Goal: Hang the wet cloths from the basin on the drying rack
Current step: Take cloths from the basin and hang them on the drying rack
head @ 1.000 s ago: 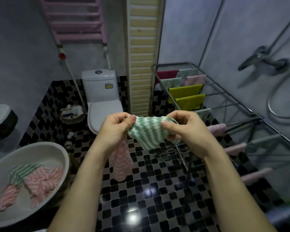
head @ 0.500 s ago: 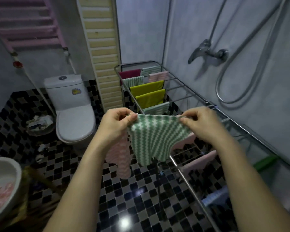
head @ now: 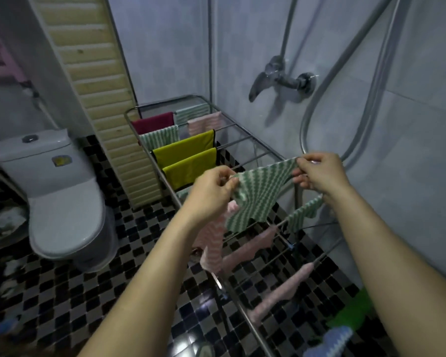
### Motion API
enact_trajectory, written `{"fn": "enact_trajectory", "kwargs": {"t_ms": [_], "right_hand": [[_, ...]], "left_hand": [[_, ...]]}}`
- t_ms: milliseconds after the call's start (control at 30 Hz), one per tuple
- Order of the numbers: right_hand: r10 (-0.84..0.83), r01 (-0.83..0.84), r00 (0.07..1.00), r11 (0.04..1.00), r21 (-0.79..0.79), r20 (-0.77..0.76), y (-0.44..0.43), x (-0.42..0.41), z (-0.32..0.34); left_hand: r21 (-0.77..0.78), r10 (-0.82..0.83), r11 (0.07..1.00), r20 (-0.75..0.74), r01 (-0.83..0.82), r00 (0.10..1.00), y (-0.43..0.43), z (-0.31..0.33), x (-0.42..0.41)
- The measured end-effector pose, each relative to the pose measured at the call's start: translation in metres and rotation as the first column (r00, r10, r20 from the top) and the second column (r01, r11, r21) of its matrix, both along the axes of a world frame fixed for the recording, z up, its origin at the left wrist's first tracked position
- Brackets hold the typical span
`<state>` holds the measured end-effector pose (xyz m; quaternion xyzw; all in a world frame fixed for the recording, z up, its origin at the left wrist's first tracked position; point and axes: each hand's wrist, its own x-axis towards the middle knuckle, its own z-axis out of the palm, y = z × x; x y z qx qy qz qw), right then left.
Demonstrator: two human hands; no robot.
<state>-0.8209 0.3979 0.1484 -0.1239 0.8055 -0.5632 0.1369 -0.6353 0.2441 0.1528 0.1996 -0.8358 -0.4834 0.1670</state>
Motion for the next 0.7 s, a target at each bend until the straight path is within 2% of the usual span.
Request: {"fn": "enact_trajectory", "kwargs": {"t_ms": [100, 267, 367, 500, 600, 700], "right_hand": [[-0.107, 0.107, 0.994, 0.994, 0.023, 0.013, -0.009, -0.033, -0.025], [-0.25, 0.246, 0.968, 0.962, 0.119, 0.017, -0.018, -0.075, -0.061], [-0.31, 0.306, 0.951, 0.94, 0.151, 0.002, -0.021, -0.093, -0.077], [-0.358, 0.353, 0.934, 0.921, 0.166, -0.004, -0.036, -0.119, -0.092], [-0.302, 0.318, 0.947, 0.928, 0.195, -0.106, -0.052, -0.155, -0.123], [-0.254, 0.27, 0.962, 0.944, 0.192, -0.103, -0.08, -0.16, -0.131]], "left_hand": [[0.063, -0.116, 0.992, 0.125, 0.109, 0.985, -0.009, -0.031, -0.044], [0.196, -0.272, 0.956, 0.308, 0.219, 0.912, -0.021, -0.079, -0.104], [0.325, -0.29, 0.928, 0.317, 0.183, 0.903, -0.032, -0.09, -0.128], [0.397, -0.246, 0.911, 0.315, 0.108, 0.917, -0.057, -0.101, -0.16], [0.478, -0.192, 0.878, 0.323, 0.016, 0.926, -0.077, -0.118, -0.188], [0.485, -0.101, 0.869, 0.371, -0.099, 0.923, -0.091, -0.13, -0.202]]}}
